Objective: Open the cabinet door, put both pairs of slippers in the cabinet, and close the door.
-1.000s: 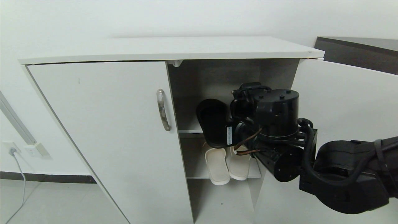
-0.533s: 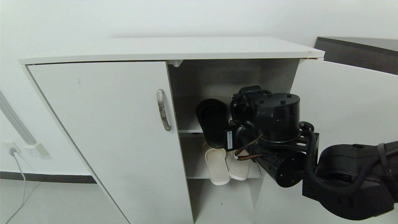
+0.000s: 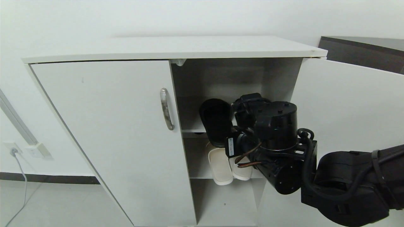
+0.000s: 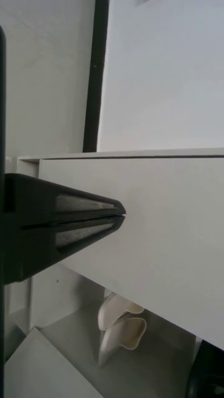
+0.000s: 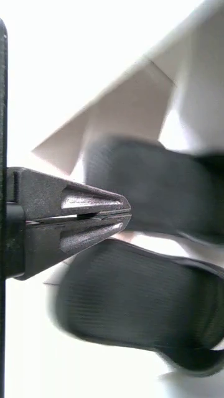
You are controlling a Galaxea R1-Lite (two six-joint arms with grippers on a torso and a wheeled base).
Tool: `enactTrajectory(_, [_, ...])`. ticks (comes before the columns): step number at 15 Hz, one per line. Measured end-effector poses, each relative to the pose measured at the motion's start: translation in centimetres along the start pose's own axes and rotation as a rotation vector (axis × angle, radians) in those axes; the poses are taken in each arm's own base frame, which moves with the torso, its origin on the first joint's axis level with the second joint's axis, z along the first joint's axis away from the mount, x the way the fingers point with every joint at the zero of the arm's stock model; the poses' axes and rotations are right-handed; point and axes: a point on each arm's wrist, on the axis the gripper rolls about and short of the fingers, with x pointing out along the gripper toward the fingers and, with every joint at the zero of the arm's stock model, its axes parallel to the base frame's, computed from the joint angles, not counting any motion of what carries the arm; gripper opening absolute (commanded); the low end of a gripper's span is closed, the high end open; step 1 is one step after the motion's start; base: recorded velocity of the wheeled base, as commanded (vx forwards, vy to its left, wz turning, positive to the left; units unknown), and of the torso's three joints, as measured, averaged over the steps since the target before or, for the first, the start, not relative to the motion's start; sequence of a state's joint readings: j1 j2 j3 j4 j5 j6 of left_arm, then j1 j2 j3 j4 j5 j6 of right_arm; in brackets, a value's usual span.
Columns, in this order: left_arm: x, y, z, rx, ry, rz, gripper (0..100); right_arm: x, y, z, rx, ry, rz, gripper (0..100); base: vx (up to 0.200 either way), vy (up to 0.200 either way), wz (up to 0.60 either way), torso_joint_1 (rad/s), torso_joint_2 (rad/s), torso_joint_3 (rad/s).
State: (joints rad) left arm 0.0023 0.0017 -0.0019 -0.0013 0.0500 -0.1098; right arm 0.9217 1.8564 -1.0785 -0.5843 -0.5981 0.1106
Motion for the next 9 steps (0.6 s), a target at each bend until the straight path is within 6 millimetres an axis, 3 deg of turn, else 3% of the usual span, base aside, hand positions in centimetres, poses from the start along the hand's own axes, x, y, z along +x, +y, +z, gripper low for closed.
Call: enactTrajectory(9, [0.00, 0.00, 0.02, 0.000, -0.001, 0.001, 0, 0.21, 0.13, -0.74, -0.007, 0.011, -0.001, 0, -0.200, 0.000, 0.00, 0.000, 0.00, 0.002])
